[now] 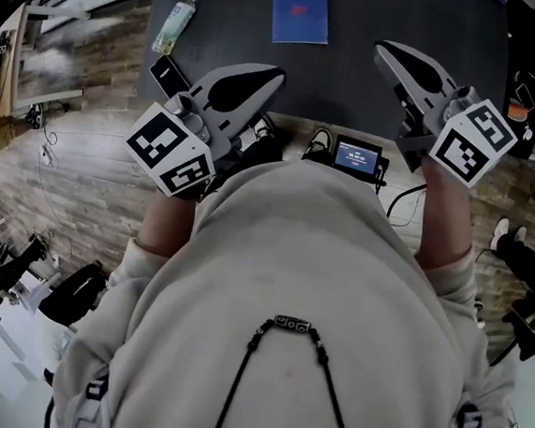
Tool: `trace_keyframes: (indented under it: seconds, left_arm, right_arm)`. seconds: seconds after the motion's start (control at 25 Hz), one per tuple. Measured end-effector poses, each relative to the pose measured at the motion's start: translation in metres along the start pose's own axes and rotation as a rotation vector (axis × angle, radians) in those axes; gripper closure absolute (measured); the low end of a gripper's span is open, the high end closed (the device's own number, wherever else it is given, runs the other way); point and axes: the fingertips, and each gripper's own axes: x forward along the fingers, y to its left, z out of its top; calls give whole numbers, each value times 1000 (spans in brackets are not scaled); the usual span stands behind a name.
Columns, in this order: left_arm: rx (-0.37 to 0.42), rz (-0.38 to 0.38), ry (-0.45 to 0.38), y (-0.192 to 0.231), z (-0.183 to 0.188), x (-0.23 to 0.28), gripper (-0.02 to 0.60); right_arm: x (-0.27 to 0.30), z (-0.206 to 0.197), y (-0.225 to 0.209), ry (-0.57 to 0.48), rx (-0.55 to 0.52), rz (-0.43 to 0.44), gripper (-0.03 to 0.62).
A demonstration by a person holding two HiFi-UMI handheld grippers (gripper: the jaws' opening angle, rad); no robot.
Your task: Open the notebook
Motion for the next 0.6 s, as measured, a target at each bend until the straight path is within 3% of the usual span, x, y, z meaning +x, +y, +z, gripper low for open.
trace_keyframes:
  seconds: [0.2,0.4,0.6]
  left_arm:
    - [16,-66,10,19,11,17,580]
    - [24,-135,-17,77,44,9,580]
    - [73,-215,-33,100,57,15,580]
  right_arm:
    - [14,11,-6,-15,17,-39,579]
    - [56,44,0,-51,11,-101,579]
    - [65,49,-6,-62,-16,-179,579]
